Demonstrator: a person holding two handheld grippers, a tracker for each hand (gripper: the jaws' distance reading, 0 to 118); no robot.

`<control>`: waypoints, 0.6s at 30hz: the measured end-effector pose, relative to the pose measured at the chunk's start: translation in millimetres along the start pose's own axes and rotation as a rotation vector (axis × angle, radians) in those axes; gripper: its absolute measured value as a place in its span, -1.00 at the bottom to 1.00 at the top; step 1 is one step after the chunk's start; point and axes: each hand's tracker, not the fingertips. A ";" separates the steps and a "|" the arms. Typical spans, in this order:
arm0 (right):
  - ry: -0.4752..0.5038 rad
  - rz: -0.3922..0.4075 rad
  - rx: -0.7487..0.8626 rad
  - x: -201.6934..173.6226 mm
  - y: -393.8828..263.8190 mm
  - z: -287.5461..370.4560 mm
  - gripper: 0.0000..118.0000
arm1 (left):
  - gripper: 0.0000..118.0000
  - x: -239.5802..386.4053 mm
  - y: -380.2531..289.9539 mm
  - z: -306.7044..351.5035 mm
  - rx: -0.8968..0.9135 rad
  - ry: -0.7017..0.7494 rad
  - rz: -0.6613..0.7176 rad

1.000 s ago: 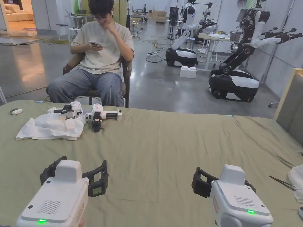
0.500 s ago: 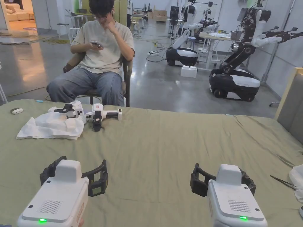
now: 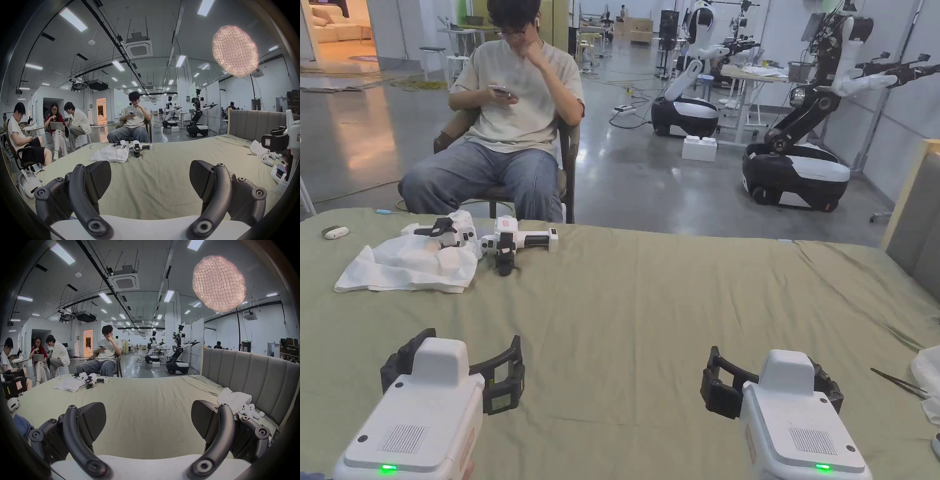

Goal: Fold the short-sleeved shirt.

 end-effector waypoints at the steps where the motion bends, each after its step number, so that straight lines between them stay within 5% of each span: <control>1: 0.001 -0.003 0.001 0.4 -0.1 -0.1 0.82 | 0.70 0.1 -0.5 0.0 -0.001 -0.002 0.001; 18: -0.014 -0.014 -0.005 2.7 -3.0 -0.2 0.83 | 0.69 2.7 1.4 2.0 0.009 -0.006 0.011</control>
